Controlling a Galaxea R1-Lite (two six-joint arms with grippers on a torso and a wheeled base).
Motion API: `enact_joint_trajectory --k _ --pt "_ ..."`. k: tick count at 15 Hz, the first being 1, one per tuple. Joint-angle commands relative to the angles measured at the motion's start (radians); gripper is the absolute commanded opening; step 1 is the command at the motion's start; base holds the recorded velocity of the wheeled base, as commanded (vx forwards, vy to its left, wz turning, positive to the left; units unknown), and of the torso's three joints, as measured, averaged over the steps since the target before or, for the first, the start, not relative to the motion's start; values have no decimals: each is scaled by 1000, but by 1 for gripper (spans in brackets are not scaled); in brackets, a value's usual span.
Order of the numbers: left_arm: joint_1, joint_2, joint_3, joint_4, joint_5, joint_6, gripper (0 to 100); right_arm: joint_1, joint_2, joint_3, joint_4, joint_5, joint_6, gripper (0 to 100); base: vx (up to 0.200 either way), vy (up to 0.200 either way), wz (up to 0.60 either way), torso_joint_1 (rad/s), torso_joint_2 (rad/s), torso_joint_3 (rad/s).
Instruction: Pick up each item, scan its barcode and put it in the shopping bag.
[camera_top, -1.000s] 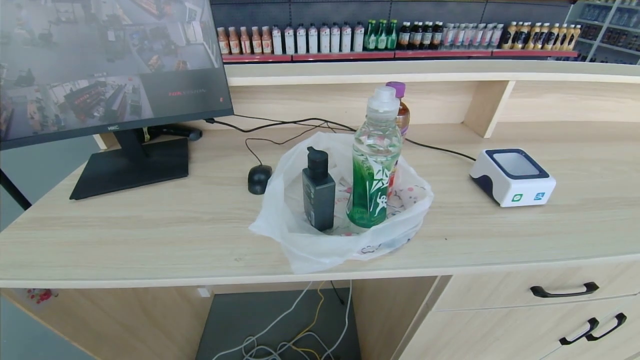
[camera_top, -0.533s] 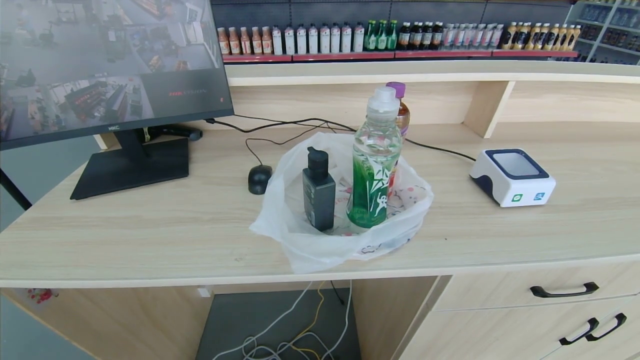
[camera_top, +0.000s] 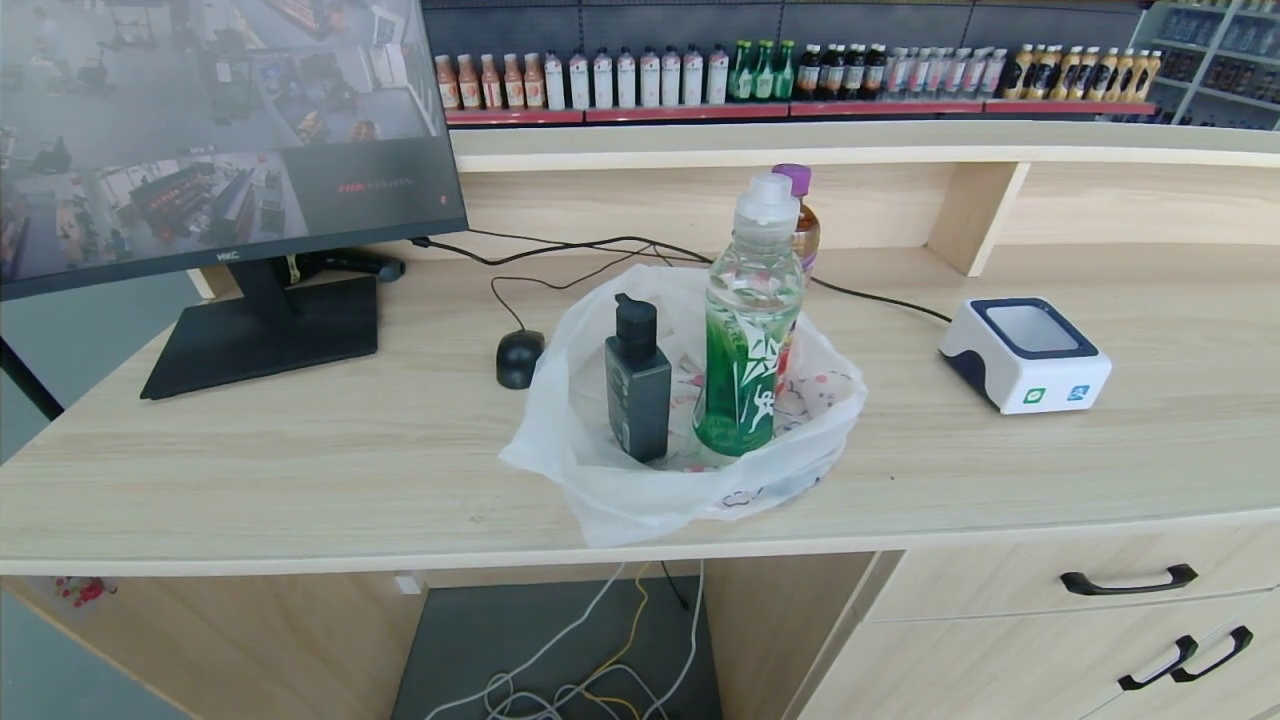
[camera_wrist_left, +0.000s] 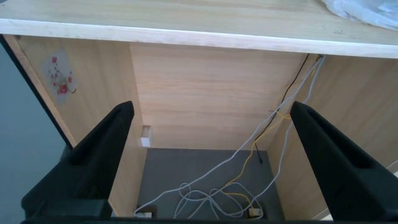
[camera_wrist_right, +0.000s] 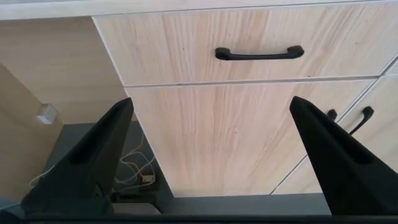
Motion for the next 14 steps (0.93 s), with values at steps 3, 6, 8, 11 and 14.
enact_joint_trajectory --k 3,6,8,11,14 --pt "0 0 0 0 0 1 100 4 -37 0 0 0 7 100 -133 0 0 2 3 2" --pt "0 0 0 0 0 4 100 4 -37 0 0 0 16 100 0 0 0 0 0 0" --pt "0 0 0 0 0 4 100 4 -37 0 0 1 13 100 0 0 0 0 0 0" --pt "0 0 0 0 0 4 100 4 -37 0 0 1 15 100 0 -67 0 1 -1 2" --pt "0 0 0 0 0 6 100 4 -37 0 0 1 15 100 0 -200 0 -1 1 1"
